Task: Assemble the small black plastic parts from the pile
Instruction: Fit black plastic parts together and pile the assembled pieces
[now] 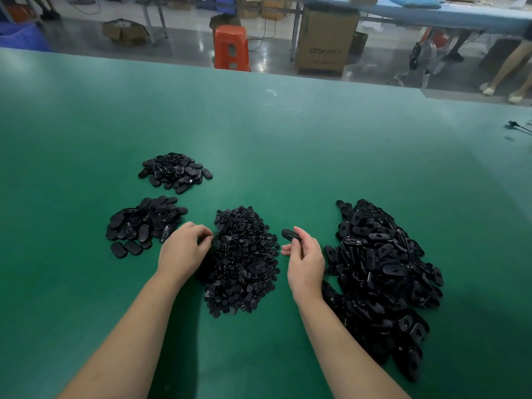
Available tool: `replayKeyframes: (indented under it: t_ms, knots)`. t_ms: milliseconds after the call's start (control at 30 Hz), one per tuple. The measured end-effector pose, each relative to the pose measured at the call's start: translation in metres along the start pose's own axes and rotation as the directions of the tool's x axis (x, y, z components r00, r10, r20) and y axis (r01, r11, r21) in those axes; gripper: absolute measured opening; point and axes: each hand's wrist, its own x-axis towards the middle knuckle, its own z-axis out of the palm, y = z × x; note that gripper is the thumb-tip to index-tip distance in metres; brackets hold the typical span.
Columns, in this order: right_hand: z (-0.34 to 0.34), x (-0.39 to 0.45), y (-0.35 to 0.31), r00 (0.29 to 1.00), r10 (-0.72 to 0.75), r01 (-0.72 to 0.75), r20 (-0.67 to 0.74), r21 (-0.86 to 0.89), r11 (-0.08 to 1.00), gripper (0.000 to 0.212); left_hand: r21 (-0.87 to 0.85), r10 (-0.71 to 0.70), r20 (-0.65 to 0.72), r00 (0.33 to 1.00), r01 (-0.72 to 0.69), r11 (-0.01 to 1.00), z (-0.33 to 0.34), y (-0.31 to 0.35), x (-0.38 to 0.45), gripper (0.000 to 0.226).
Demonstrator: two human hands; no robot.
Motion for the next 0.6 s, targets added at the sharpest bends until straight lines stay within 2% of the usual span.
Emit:
replayKeyframes:
  t_ms: [200,267,300,333,367,433,467,533,600]
  knots:
    - [0.001,0.0,0.0,1.0,-0.008,0.008,-0.001,0.02,1.0,0.028,0.009,-0.003,0.0,1.0,0.003,1.0,-0.002,0.005,-0.001,0.013]
    - [0.001,0.0,0.001,1.0,-0.006,0.006,-0.003,0.022,1.0,0.027,-0.085,-0.053,-0.024,0.998,0.051,0.995,-0.004,0.01,-0.001,0.014]
    - [0.001,0.0,0.001,1.0,-0.005,0.005,-0.006,0.026,1.0,0.027,-0.193,-0.109,-0.025,0.994,0.103,0.976,-0.006,0.014,0.0,0.014]
    - [0.001,0.0,0.002,1.0,-0.002,0.002,-0.007,0.032,0.999,0.027,-0.345,-0.175,0.003,0.985,0.165,0.924,-0.008,0.019,0.001,0.015]
    - [0.002,0.0,0.002,1.0,0.001,-0.001,-0.006,0.036,0.999,0.027,-0.52,-0.22,0.07,0.973,0.224,0.825,-0.01,0.026,0.001,0.016]
    - [0.002,0.0,0.002,1.0,0.014,-0.013,-0.005,0.05,0.999,0.027,-0.77,-0.189,0.233,0.954,0.3,0.563,-0.013,0.041,0.0,0.015]
    - [0.001,0.0,0.002,1.0,0.023,-0.023,-0.004,0.062,0.998,0.026,-0.82,-0.145,0.278,0.949,0.314,0.478,-0.013,0.048,-0.001,0.014]
    - [0.001,0.0,0.002,0.999,0.034,-0.033,-0.007,0.077,0.996,0.025,-0.854,-0.082,0.324,0.943,0.328,0.404,-0.012,0.06,-0.003,0.013]
    - [0.001,0.0,0.003,0.999,0.033,-0.032,-0.01,0.078,0.996,0.023,-0.86,-0.051,0.348,0.936,0.34,0.381,-0.009,0.07,-0.004,0.013]
